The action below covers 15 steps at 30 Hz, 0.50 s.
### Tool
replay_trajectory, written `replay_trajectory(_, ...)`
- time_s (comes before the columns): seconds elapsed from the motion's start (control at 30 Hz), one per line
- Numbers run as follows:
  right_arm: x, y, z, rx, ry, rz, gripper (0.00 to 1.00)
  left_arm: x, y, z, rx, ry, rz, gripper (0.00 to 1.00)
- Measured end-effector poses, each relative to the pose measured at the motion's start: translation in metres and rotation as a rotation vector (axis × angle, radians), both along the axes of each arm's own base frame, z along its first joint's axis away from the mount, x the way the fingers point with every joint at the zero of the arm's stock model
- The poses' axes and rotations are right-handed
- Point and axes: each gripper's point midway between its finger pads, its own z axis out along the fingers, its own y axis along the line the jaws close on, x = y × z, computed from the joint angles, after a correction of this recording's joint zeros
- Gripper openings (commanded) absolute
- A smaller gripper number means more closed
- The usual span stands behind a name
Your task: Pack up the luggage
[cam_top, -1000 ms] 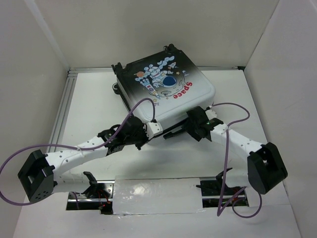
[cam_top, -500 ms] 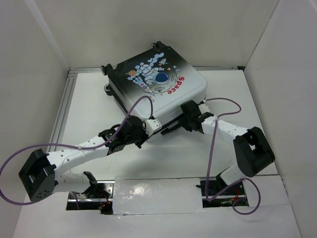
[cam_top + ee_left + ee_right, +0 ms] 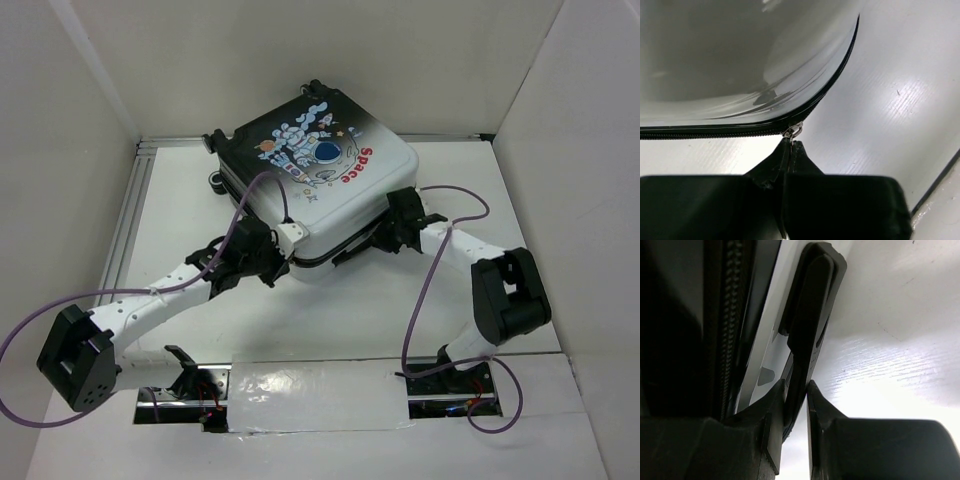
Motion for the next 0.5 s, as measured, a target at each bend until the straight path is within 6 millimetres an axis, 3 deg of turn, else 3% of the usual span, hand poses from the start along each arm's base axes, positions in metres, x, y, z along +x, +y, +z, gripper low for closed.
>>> replay_trajectory(0.3, 0.008, -0.002, -0.002, 0.010, 0.050, 0.099, 0.00, 0.006, 0.011, 0.004, -0.033, 0.029, -0.027, 0.00)
replay_trajectory(0.5, 0.038, -0.007, 0.000, 0.011, 0.037, 0.176, 0.00, 0.027, 0.015, 0.017, -0.065, -0.028, -0.111, 0.00)
